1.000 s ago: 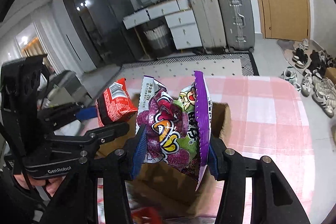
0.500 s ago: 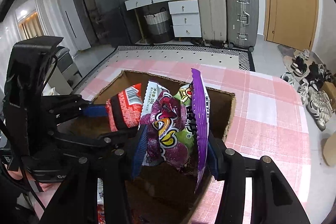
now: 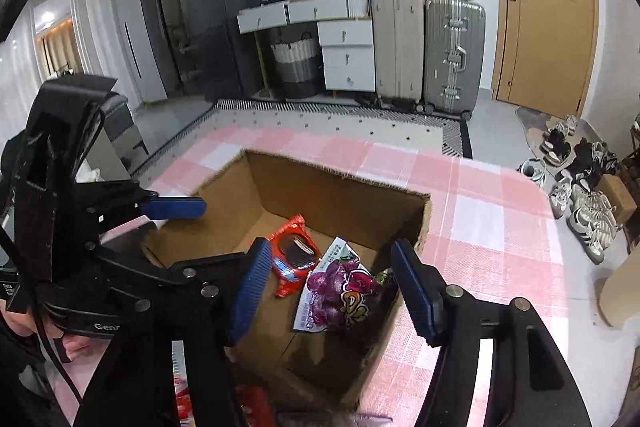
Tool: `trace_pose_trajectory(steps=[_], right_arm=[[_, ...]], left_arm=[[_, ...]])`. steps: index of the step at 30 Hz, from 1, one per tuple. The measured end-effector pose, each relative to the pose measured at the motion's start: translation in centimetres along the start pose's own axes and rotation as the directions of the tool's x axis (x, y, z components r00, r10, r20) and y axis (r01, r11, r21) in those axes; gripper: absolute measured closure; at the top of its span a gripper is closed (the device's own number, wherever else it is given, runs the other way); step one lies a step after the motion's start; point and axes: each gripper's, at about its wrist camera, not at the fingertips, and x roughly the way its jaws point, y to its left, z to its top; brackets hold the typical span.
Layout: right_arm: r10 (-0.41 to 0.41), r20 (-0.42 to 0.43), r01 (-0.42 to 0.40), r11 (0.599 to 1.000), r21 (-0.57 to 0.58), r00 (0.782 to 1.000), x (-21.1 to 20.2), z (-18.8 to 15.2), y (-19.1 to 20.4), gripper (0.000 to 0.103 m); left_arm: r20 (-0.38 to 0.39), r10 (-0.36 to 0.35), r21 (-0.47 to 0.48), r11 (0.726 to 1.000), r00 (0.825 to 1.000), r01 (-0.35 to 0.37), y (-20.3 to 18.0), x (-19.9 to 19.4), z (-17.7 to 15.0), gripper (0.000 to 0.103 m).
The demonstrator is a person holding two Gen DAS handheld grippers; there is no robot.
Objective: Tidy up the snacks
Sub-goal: 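Release the grape bag into the box while the left tool drops the wafer pack in, then move the left tool back to the pile and grasp another red wafer pack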
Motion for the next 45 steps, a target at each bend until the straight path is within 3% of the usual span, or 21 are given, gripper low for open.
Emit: trace_pose_trajectory(steps=[6, 13, 15, 21, 25, 28, 31, 37, 43, 45], right_arm=[[0.001, 0.095, -0.003, 1.0, 0.019, 0.996, -6.3, -0.3, 0.5, 0.039], [0.032, 0.208, -0.034, 0.999, 0.005, 0.978, -14.5, -2.1, 3.2, 0.019], [0.04, 0.241, -0.04, 0.999, -0.006, 0.97, -16.7, -2.9, 4.4, 0.017], [0.069, 0.309, -0.072, 0.997, -0.003, 0.948, -22.2, -6.8, 6.7, 0.007], [0.076, 0.339, -0.08, 0.997, -0.002, 0.938, -24.2, -9.6, 7.7, 0.001], [0.077, 0.329, -0.085, 0.996, 0.012, 0.941, -24.8, -11.5, 8.1, 0.0], [0.08, 0.321, -0.092, 0.995, 0.024, 0.944, -24.6, -12.9, 8.1, 0.0], [0.061, 0.289, -0.081, 0.995, 0.06, 0.955, -24.3, -15.7, 8.0, 0.0], [0.051, 0.253, -0.076, 0.993, 0.09, 0.966, -23.2, -17.7, 7.9, 0.0], [0.028, 0.234, -0.049, 0.995, 0.086, 0.972, -22.9, -18.5, 8.0, 0.0]], left_arm=[[0.095, 0.03, 0.01, 0.999, 0.995, -0.031, -1.5, -6.6, -1.9, 0.02], [0.181, 0.053, -0.011, 0.999, 0.982, -0.052, -2.9, -14.7, -5.3, 0.009], [0.215, 0.068, -0.021, 0.998, 0.974, -0.065, -3.2, -17.0, -6.5, 0.0], [0.259, 0.052, -0.058, 0.998, 0.965, -0.038, -3.6, -22.6, -10.4, 0.0], [0.306, 0.088, -0.1, 0.993, 0.948, -0.06, -3.4, -25.4, -13.1, 0.0], [0.316, 0.087, -0.129, 0.991, 0.945, -0.048, -3.2, -26.5, -15.4, 0.0], [0.294, 0.058, -0.15, 0.989, 0.954, -0.014, -3.0, -26.6, -17.8, 0.001], [0.286, 0.051, -0.197, 0.98, 0.957, 0.007, -2.0, -26.0, -21.4, 0.001], [0.221, 0.02, -0.212, 0.977, 0.975, 0.028, -2.1, -22.3, -23.7, 0.001], [0.179, -0.03, -0.214, 0.975, 0.983, 0.068, -2.5, -20.2, -24.7, 0.001]])
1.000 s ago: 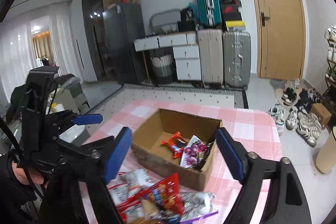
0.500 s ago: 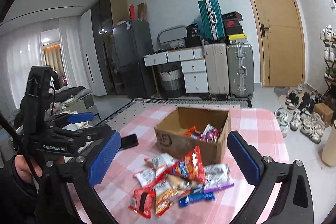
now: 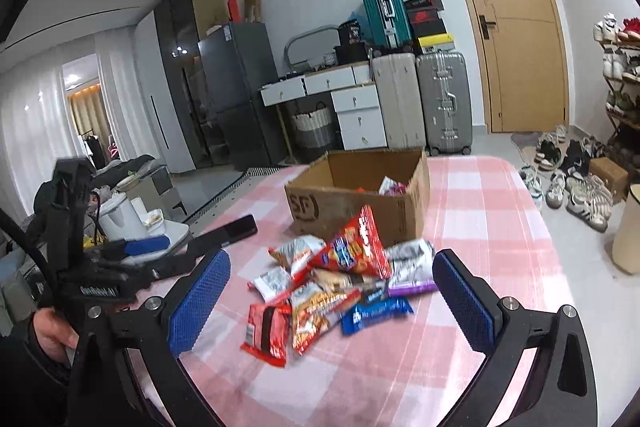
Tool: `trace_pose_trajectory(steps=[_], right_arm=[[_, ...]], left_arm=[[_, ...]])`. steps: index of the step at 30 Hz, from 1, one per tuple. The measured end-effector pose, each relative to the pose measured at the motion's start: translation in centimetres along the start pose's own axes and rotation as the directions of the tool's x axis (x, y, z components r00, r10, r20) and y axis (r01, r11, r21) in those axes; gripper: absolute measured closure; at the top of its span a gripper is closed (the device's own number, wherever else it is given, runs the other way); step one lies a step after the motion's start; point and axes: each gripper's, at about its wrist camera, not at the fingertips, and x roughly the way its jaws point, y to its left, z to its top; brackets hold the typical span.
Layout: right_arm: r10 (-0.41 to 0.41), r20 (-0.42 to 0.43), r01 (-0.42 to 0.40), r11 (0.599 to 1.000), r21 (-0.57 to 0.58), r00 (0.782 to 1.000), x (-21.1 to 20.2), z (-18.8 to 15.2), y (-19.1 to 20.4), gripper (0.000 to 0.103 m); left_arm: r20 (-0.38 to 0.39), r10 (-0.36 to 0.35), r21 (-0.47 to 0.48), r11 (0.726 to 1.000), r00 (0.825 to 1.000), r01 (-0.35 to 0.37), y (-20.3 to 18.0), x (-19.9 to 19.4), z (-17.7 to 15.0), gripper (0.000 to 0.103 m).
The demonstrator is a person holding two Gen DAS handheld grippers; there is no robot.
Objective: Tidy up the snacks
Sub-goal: 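Move the left tool back to the pile and grasp another red wafer pack, then lift the red wafer pack with the left tool while the right tool grasps the orange noodle-snack bag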
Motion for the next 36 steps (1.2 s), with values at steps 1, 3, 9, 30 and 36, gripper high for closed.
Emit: trace_pose_trajectory(steps=[1, 3, 9, 30, 36], right_arm=[[0.002, -0.001, -0.002, 1.0, -0.003, 1.0, 0.1, -0.1, 0.0, 0.0], [0.019, -0.002, -0.019, 1.0, 0.012, 1.0, 0.2, -0.6, -0.2, 0.0], [0.0, -0.005, 0.0, 1.0, 0.029, 1.0, 0.3, -1.8, -1.0, 0.0], [-0.005, -0.064, 0.012, 0.994, 0.109, 0.998, 2.0, -4.2, -3.0, 0.0], [-0.004, -0.063, 0.011, 0.993, 0.115, 0.998, 1.9, -4.5, -3.1, 0.0]], left_arm=[[-0.031, -0.008, 0.0, 1.0, 0.999, 0.008, -0.2, 1.0, -0.7, 0.001], [-0.071, -0.022, -0.001, 1.0, 0.997, 0.022, -0.6, 2.7, -1.6, 0.001], [-0.14, -0.041, 0.008, 0.999, 0.989, 0.042, -2.0, 6.6, -2.7, 0.001], [-0.219, -0.002, 0.014, 1.0, 0.976, 0.005, -3.6, 13.5, -3.8, 0.024], [-0.222, -0.011, 0.017, 1.0, 0.975, 0.015, -3.4, 13.0, -3.3, 0.058]])
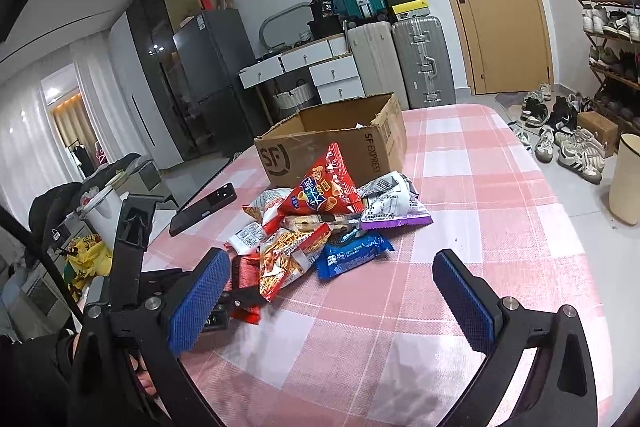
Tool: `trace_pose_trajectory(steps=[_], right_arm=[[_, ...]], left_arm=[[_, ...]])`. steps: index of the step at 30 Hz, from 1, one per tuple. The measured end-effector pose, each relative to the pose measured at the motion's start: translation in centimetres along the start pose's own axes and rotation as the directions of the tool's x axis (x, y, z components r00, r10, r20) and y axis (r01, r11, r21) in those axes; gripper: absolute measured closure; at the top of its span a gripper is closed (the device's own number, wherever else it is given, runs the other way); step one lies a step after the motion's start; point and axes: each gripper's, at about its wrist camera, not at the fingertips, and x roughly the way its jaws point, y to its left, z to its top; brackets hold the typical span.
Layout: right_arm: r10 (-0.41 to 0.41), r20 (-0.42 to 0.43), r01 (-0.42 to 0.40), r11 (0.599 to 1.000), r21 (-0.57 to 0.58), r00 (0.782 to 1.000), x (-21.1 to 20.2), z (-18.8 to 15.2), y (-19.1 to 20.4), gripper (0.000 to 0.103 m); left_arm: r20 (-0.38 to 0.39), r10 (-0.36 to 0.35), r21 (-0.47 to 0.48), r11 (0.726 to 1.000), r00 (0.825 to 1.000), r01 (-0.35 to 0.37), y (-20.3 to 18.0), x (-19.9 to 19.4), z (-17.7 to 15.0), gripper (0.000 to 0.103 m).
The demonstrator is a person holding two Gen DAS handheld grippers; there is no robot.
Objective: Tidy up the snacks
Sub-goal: 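Lift the red wafer pack with the left tool while the right tool grasps the orange noodle-snack bag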
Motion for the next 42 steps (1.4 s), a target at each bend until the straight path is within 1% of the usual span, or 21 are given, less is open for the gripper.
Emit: trace_pose_trajectory(steps=[7, 10, 13, 14, 16, 19, 20, 22, 26, 34, 39, 42], right_arm=[[-0.001, -0.002, 0.001, 1.0, 0.005, 1.0, -0.1, -0.1, 0.0, 0.0], [-0.009, -0.017, 0.01, 1.0, 0.018, 1.0, 0.1, -0.3, -0.1, 0.0], [0.004, -0.027, -0.004, 1.0, 0.025, 1.0, 0.0, -0.4, -0.1, 0.0], [0.004, -0.027, -0.004, 1.0, 0.026, 1.0, 0.0, -0.5, 0.0, 0.0], [0.004, -0.028, -0.003, 1.0, 0.025, 1.0, 0.0, -0.5, 0.0, 0.0], [0.002, -0.034, -0.001, 0.999, 0.035, 0.999, 0.1, -0.5, 0.0, 0.0], [0.003, -0.043, -0.001, 0.999, 0.039, 0.999, 0.3, -0.6, 0.0, 0.0], [-0.008, -0.058, 0.01, 0.999, 0.042, 0.998, 0.6, -0.7, 0.0, 0.0], [-0.003, -0.072, 0.007, 0.999, 0.051, 0.997, 1.2, -0.9, 0.1, 0.0], [0.065, -0.129, -0.049, 0.991, 0.124, 0.989, 3.3, -1.3, -0.2, 0.0], [0.13, -0.185, -0.097, 0.979, 0.177, 0.974, 6.0, -1.7, 0.0, 0.0], [0.14, -0.211, -0.099, 0.976, 0.196, 0.967, 7.7, -1.7, 0.3, 0.0]], left_arm=[[0.001, -0.022, -0.006, 1.0, 1.0, 0.022, 0.4, -0.3, 0.2, 0.061], [0.011, -0.018, 0.006, 1.0, 1.0, 0.017, 0.7, -1.2, -0.3, 0.061], [0.03, -0.011, 0.015, 1.0, 0.999, 0.01, 0.7, -1.9, -0.1, 0.061], [0.037, -0.005, 0.015, 1.0, 0.999, 0.005, 0.9, -2.4, -0.5, 0.061], [0.048, 0.004, 0.016, 1.0, 0.999, -0.005, 1.1, -3.1, -0.3, 0.061], [0.07, 0.054, 0.014, 0.998, 0.996, -0.055, 1.2, -4.4, 0.0, 0.061], [0.078, 0.061, 0.009, 0.998, 0.995, -0.062, 1.3, -4.8, 0.1, 0.061], [0.098, 0.07, 0.007, 0.997, 0.993, -0.071, 1.3, -5.7, 0.3, 0.061], [0.124, 0.076, -0.001, 0.997, 0.989, -0.076, 2.0, -7.4, 0.5, 0.061], [0.172, 0.095, -0.027, 0.995, 0.981, -0.092, 3.6, -10.8, 0.4, 0.061], [0.192, 0.104, -0.039, 0.994, 0.976, -0.098, 4.6, -12.7, 0.0, 0.061], [0.197, 0.106, -0.044, 0.994, 0.975, -0.099, 5.1, -13.7, -0.3, 0.061]])
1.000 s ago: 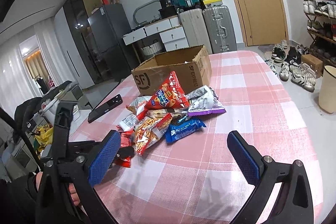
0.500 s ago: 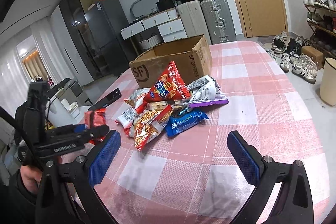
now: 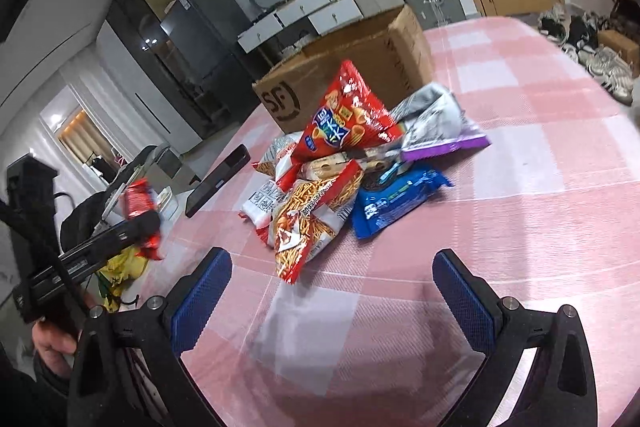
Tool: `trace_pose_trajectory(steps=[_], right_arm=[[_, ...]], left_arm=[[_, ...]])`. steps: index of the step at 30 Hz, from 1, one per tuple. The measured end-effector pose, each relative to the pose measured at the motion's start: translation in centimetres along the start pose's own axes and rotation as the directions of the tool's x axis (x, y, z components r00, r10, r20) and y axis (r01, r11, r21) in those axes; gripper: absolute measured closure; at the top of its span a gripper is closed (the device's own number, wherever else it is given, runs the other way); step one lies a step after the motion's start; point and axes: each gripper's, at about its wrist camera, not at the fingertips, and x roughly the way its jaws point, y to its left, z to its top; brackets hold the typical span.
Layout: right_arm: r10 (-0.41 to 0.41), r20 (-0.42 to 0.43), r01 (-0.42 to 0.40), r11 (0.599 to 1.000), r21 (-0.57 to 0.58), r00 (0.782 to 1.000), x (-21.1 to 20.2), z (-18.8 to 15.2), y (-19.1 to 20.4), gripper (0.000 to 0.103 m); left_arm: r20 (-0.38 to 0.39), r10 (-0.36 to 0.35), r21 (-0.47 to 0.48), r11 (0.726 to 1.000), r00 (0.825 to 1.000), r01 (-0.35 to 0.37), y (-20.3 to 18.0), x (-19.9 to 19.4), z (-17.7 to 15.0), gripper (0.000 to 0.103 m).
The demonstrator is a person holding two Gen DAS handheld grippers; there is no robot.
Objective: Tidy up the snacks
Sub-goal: 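Lift the red wafer pack with the left tool while the right tool grasps the orange noodle-snack bag, then carry both held bags over the cardboard box with both tools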
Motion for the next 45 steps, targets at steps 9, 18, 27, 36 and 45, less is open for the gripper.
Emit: trace_pose_trajectory(steps=[9, 18, 27, 36, 45], right_arm=[[0.038, -0.051, -0.037, 0.999, 0.013, 0.998, 4.0, 1.8, 1.7, 0.011], [-0.005, -0.08, 0.003, 1.0, -0.02, 0.997, 7.0, 3.1, 3.5, 0.022], [-0.032, -0.113, 0.026, 0.998, -0.051, 0.993, 8.8, 2.8, 4.4, 0.045], [-0.015, -0.113, 0.009, 0.999, -0.05, 0.993, 7.5, 1.6, 3.8, 0.056], [-0.007, -0.069, 0.001, 0.996, -0.085, 0.998, 3.9, 0.7, 4.0, 0.057]], left_arm=[[-0.002, 0.01, -0.008, 1.0, 1.0, -0.01, 1.4, -1.2, -0.5, 0.061], [-0.021, 0.014, -0.019, 1.0, 1.0, -0.014, 2.0, -0.9, -1.0, 0.061], [-0.03, 0.02, -0.028, 0.999, 0.999, -0.021, 2.2, -1.0, -1.4, 0.061], [-0.043, 0.012, -0.018, 1.0, 0.999, -0.013, 1.6, -0.8, -1.5, 0.061], [-0.03, 0.005, -0.009, 1.0, 1.0, -0.005, 1.1, -1.5, -1.3, 0.061]])
